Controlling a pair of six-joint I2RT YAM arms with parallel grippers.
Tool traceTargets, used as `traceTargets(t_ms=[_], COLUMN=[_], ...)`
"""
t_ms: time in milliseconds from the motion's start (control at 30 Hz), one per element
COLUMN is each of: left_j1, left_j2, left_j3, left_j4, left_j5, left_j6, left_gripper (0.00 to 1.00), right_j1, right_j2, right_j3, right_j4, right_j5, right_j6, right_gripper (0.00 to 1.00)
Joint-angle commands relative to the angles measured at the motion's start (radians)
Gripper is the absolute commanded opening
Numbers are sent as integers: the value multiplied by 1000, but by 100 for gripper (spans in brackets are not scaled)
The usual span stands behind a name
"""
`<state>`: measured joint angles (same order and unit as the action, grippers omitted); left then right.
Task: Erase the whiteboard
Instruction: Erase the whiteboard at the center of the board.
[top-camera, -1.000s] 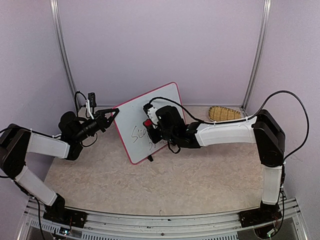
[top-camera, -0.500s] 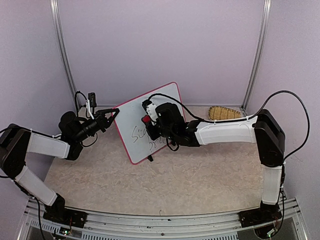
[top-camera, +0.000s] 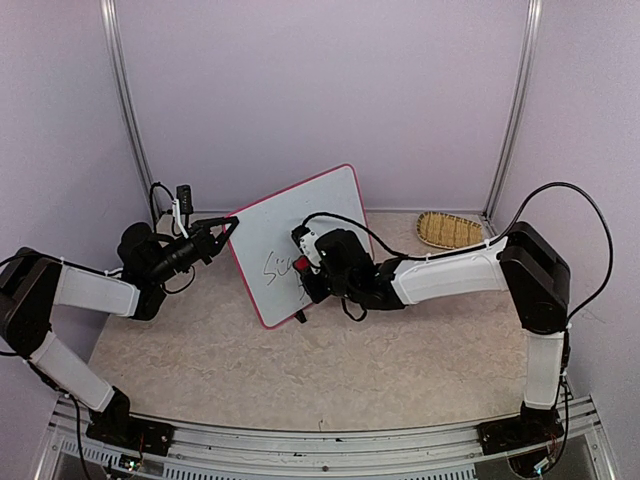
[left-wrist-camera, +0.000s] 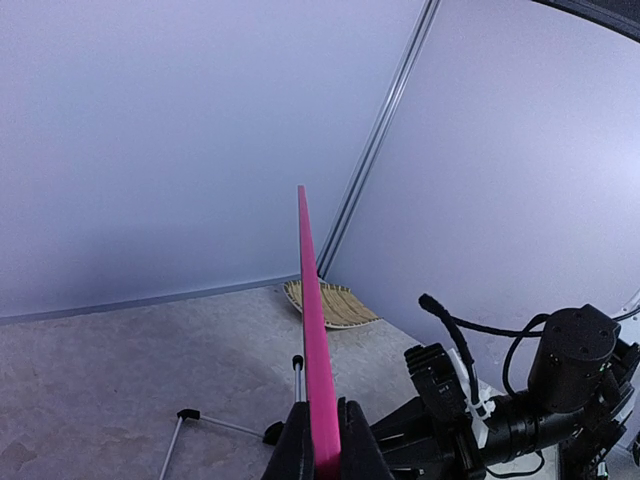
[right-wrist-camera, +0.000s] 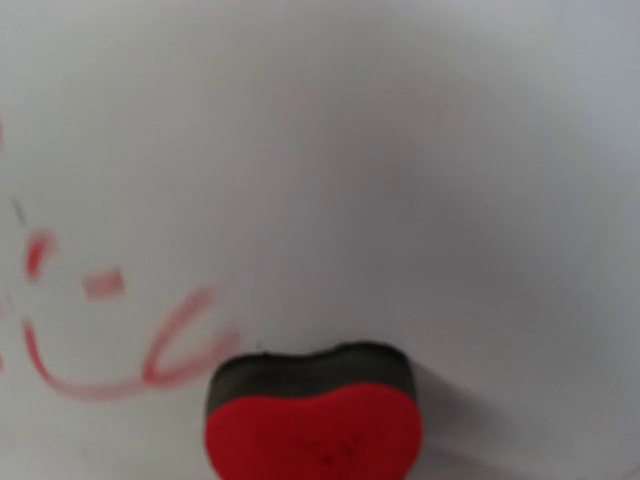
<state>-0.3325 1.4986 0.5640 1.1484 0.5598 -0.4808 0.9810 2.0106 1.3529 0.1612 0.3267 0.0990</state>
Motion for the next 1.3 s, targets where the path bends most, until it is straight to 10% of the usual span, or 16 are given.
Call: traceTargets(t_ms=[0,700,1267], left_j1=[-26,-26,-26], left_j2=[21,12,11], left_j3=[1,-1,-1], left_j4=[-77,-82,-82], left_j5=[107,106,104], left_j6=[48,51,51], left_gripper=[0,0,0], right_j1=[6,13,13], right_j2=[21,48,42], right_j3=[-42,193,40], right_j4=[-3,-45,-10], right_j5=[-9,14,20], right_j6=[25,-62,-12], right_gripper=[17,17,17])
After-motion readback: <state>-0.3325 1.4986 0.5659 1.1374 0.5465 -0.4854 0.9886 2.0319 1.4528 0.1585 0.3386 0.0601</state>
